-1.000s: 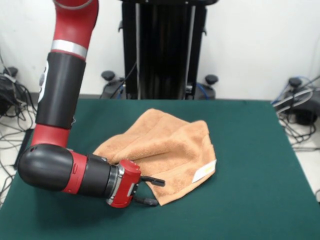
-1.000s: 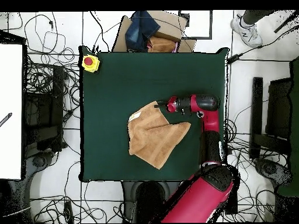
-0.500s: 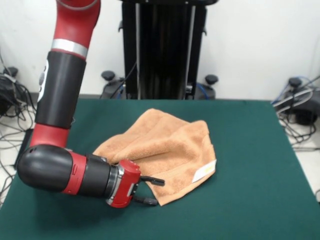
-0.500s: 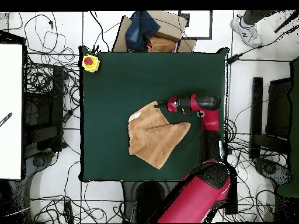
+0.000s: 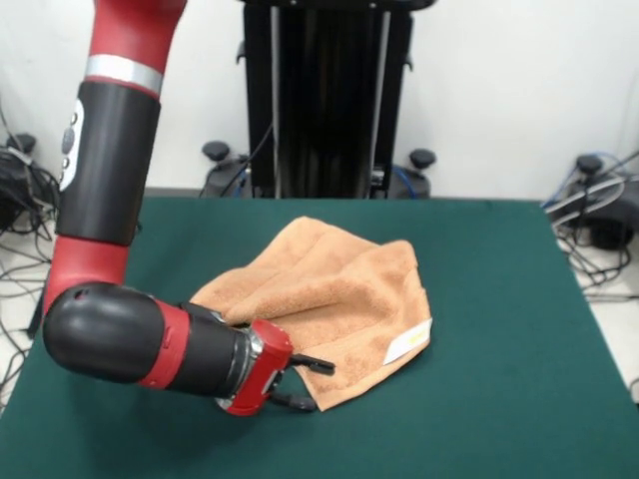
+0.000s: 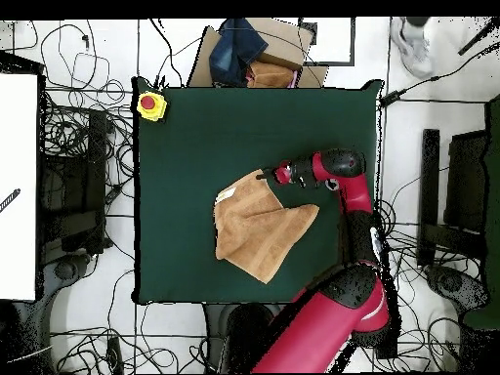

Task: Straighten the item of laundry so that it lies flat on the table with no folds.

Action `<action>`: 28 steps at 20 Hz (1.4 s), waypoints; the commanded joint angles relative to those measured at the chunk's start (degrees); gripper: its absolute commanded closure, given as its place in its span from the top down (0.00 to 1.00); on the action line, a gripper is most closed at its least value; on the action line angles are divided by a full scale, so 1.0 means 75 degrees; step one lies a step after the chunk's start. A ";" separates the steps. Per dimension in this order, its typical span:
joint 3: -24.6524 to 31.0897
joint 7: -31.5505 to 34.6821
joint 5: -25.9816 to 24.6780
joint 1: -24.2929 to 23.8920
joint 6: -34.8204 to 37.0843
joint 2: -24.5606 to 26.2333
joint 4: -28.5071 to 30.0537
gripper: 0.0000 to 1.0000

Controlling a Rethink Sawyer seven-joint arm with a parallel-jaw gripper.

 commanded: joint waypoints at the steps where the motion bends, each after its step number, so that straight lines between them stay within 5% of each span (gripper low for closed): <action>1: -0.3404 0.4409 -0.2835 0.0441 -0.5719 0.1604 0.0007 1.00; 8: -0.3028 0.2966 -0.2268 0.0053 -0.5005 0.1830 -0.0134 1.00; 16: -0.2392 0.0316 -0.1482 -0.0202 -0.1475 0.2519 -0.1353 1.00; 21: -0.2430 0.0000 -0.1309 -0.0135 -0.0757 0.2641 -0.1608 1.00; 23: -0.2562 0.0297 -0.1293 -0.0104 -0.1455 0.2542 -0.1401 1.00; 26: -0.3612 0.2770 -0.2236 0.0436 -0.5727 0.1792 -0.0206 1.00; 28: -0.4193 0.4071 -0.2673 0.0875 -0.6746 0.1657 -0.0120 1.00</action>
